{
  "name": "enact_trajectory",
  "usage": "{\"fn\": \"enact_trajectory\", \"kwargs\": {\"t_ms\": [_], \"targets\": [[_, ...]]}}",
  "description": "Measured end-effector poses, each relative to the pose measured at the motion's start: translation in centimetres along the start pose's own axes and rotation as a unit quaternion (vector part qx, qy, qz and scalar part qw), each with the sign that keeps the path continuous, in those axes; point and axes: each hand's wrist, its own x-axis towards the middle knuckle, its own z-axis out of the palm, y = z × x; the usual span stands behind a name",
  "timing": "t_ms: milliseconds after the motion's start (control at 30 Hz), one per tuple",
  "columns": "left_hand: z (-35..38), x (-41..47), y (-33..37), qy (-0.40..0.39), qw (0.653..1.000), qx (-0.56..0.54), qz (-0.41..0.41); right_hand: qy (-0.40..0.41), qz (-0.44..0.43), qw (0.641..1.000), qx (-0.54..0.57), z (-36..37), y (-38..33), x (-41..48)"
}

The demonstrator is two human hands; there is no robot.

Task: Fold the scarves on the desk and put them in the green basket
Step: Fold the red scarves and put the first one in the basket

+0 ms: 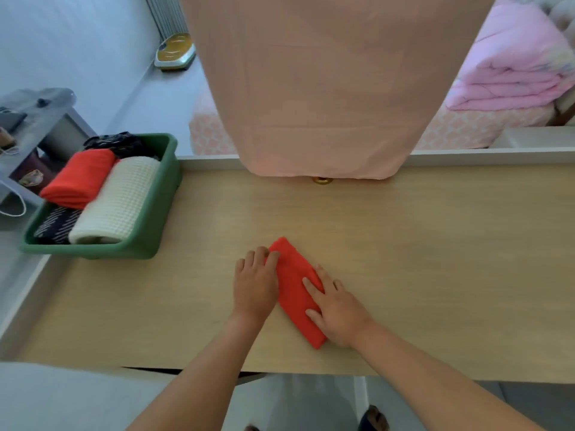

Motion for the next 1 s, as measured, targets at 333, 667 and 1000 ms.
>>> {"fn": "enact_trajectory", "kwargs": {"t_ms": [333,667,1000], "targets": [[-0.9,-2.3,-13.4,-0.286,0.946,-0.138,-0.068,-0.031,0.027,0.998,0.044,0.0,-13.6,7.5],[-1.3,1.2,-18.5,-0.27,0.918,-0.241,-0.161,0.108,0.049,0.993,0.011,-2.1,-15.5,13.3],[0.0,3.1,-15.4,-0.249,0.793,-0.446,-0.331,0.081,0.054,0.995,0.015,1.9,-14.1,14.1]]}}
